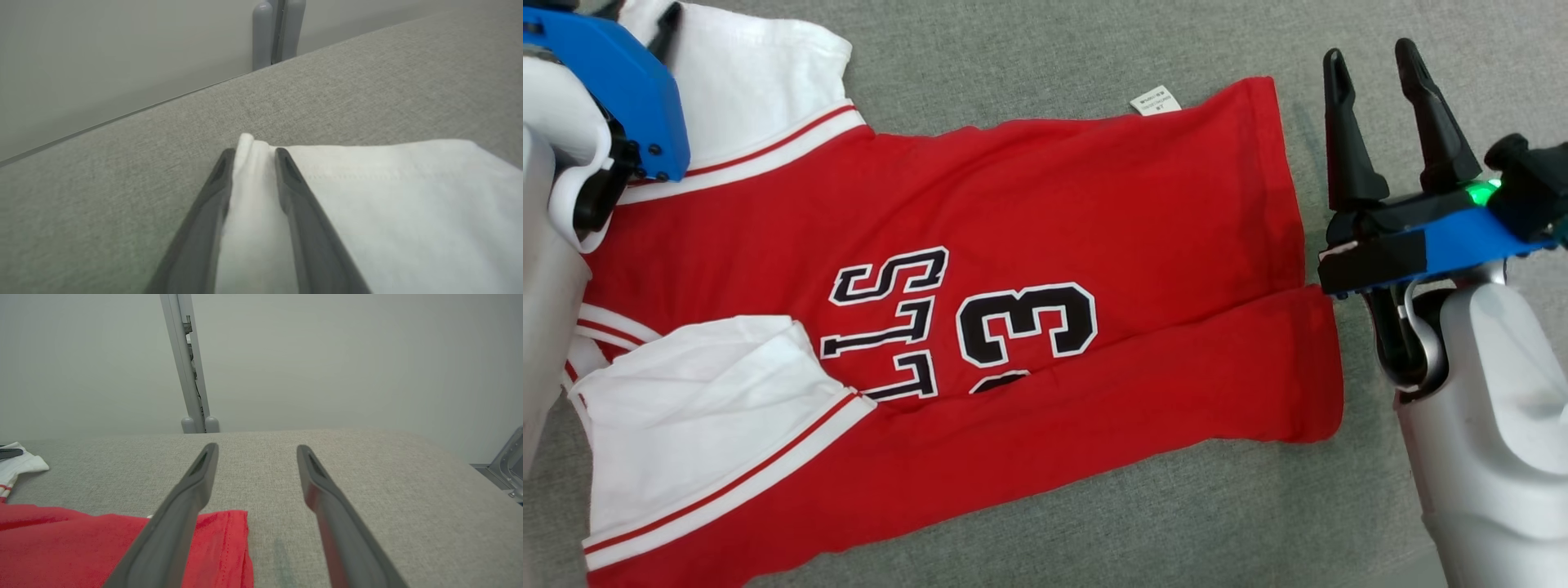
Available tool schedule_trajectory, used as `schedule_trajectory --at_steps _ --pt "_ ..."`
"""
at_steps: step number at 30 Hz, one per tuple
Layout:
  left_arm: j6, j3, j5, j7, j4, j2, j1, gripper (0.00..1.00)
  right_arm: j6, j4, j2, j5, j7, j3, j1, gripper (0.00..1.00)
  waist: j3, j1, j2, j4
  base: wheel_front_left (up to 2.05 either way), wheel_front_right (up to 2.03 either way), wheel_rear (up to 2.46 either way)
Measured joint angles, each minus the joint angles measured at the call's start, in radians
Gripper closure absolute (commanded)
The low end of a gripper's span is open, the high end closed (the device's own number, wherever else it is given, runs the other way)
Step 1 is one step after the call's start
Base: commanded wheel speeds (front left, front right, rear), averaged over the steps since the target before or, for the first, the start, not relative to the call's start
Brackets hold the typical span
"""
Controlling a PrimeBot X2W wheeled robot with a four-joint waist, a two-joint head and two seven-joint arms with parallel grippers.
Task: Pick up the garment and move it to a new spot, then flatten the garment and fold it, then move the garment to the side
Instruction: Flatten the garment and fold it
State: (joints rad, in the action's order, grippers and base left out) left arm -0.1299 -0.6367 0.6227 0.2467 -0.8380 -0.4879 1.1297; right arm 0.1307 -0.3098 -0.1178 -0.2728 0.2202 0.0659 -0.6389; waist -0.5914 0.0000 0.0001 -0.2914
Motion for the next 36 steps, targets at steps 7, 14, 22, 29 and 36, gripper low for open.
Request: schedule_trajectory --at_steps 7,14,22,29,36 --pt "0.0 -0.059 0.022 -0.081 -0.018 0.02 0.03 1.0 0.0 -0.074 -0.046 0.0 -0.151 0.054 -0.068 0.0 0.038 0.0 0.0 0.031 0.0 0.0 0.0" --pt "0.0 -0.117 0.055 -0.148 -0.006 0.053 0.052 1.0 0.0 -0.161 -0.087 -0.004 -0.286 0.082 -0.098 0.0 0.051 0.0 0.0 0.083 0.0 0.0 0.0" --pt "0.0 -0.167 0.088 -0.199 -0.002 0.076 0.073 1.0 0.0 -0.265 -0.124 -0.013 -0.345 0.095 -0.102 0.0 0.042 0.0 0.0 0.13 0.0 0.0 0.0" --pt "0.0 -0.198 0.116 -0.248 0.001 0.077 0.08 1.0 0.0 -0.293 -0.138 -0.055 -0.337 0.114 -0.121 1.0 0.055 0.0 0.0 0.148 0.0 0.0 0.0" --pt "0.0 -0.208 0.156 -0.331 0.028 0.072 0.037 1.0 0.0 -0.338 -0.151 -0.016 -0.216 0.076 -0.134 1.0 0.121 0.0 0.0 0.173 0.0 0.0 0.0"
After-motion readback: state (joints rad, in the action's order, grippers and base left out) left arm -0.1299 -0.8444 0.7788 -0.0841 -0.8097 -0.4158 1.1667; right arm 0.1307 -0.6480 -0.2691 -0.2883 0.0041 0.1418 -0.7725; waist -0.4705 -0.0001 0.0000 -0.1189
